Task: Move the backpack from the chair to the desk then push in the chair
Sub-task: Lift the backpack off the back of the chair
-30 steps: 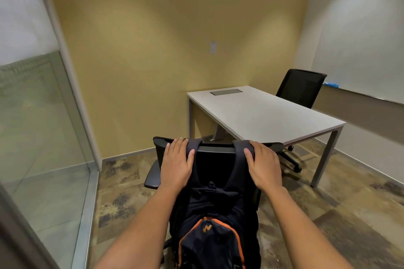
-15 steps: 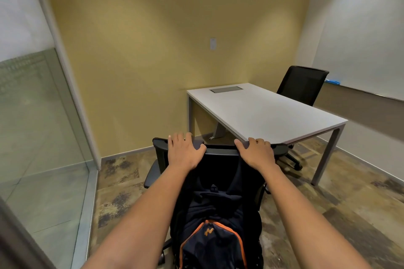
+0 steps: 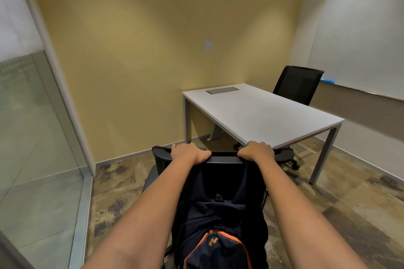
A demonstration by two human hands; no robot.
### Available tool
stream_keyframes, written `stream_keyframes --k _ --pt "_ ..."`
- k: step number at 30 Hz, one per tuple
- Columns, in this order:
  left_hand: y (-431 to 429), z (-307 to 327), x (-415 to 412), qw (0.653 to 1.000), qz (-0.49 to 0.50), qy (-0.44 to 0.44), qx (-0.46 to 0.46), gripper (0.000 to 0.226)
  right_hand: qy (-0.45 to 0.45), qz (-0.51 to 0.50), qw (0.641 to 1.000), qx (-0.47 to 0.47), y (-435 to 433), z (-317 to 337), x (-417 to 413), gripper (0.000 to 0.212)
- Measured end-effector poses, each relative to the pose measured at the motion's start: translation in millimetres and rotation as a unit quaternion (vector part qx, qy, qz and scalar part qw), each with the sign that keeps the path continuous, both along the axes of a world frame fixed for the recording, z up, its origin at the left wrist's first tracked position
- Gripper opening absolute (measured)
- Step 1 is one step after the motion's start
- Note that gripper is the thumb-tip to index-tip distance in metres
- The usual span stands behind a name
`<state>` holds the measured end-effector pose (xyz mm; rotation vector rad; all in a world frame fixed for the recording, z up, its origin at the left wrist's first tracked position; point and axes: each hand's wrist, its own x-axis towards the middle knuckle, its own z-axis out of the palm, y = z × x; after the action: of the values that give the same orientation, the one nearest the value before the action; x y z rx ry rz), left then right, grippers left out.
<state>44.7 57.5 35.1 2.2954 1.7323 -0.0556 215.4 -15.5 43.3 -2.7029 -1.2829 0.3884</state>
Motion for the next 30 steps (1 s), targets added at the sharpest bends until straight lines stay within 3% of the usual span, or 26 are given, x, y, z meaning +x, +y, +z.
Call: stream_keyframes --k 9,15,22,25,30 --pt "2.9 -0.8 -0.4 0.999 0.017 -0.024 0.014 0.056 -0.069 0.009 0.996 0.054 2.2 -3.1 -0.2 0.035" --pt "9.0 -3.9 -6.0 0.992 0.045 -0.101 0.052 0.038 -0.054 -0.028 0.992 0.113 -6.6 -5.8 34.4 0.042" --pt "11.7 -5.3 -6.7 0.987 0.07 -0.139 0.048 0.04 -0.132 -0.073 0.98 0.131 -14.4 -12.7 67.5 0.042" --pt "11.6 -7.1 -7.1 0.985 0.07 -0.152 0.05 0.042 -0.075 -0.129 0.978 0.148 -23.0 -12.9 87.4 0.04" --pt "11.4 -12.2 -9.7 0.98 0.086 -0.165 0.067 0.04 0.103 -0.193 0.959 0.18 -54.7 -44.9 119.7 0.043"
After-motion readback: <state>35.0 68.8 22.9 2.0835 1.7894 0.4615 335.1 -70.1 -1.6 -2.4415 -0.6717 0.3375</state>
